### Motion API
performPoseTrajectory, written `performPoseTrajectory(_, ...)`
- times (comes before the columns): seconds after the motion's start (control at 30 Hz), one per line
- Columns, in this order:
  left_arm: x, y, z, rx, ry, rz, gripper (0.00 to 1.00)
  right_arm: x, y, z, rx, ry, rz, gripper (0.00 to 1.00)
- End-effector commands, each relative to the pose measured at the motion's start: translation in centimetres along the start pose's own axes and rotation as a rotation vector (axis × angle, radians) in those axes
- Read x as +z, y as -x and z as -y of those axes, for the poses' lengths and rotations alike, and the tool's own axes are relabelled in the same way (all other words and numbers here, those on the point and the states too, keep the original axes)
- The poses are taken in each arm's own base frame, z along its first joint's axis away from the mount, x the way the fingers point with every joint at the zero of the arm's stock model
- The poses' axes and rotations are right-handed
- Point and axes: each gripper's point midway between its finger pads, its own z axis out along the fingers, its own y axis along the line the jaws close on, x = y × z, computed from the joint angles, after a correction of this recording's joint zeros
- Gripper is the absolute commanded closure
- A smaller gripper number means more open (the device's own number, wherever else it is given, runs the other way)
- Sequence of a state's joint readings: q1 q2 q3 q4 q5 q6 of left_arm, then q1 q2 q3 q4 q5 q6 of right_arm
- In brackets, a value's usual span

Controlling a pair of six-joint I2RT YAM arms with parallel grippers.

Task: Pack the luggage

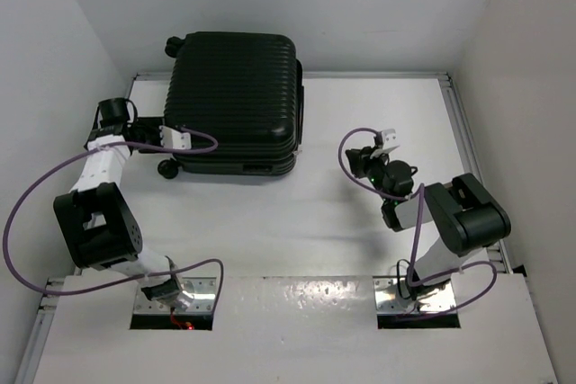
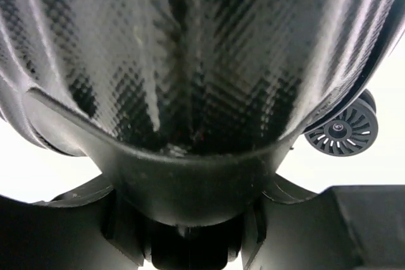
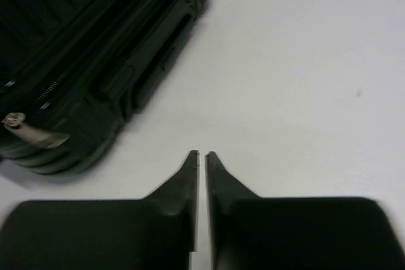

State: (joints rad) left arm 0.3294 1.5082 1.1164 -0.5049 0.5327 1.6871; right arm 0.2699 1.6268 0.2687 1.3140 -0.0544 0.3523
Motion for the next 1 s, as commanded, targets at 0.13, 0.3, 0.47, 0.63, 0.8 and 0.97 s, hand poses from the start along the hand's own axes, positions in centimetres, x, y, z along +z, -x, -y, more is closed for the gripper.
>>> performPoseTrajectory(0.13, 1.0, -0.2, 5.0, -0.132, -0.137, 0.004, 0.02, 2.5, 6.0, -6.1, 0.193, 0.335, 0.117, 0.61)
performPoseTrajectory(0.3, 0.2, 1.5, 5.7, -0.244, -0.091, 0.031, 0.00, 3.3, 5.4, -11.3, 0.205, 0.489, 0.095, 0.47)
performPoseTrajectory(0.47, -1.9, 2.9, 5.3, -0.292, -0.019, 0.033, 0.00, 3.5, 2.2, -14.6, 0.166, 0.638, 0.013, 0.29)
performPoseTrajectory(0.63, -3.5, 3.1, 5.1, -0.310, 0.033, 0.018, 0.00, 3.4, -0.3, -15.2, 0.121, 0.681, -0.040, 0.28)
performPoseTrajectory(0.8, -3.7, 3.0, 5.5, -0.319, 0.050, 0.012, 0.00, 4.7, -0.8, -14.8, 0.059, 0.656, -0.012, 0.29)
performPoseTrajectory(0.97, -3.6, 2.7, 5.5, -0.322, 0.060, 0.003, 0.00, 6.7, -0.1, -13.4, -0.001, 0.628, 0.055, 0.33)
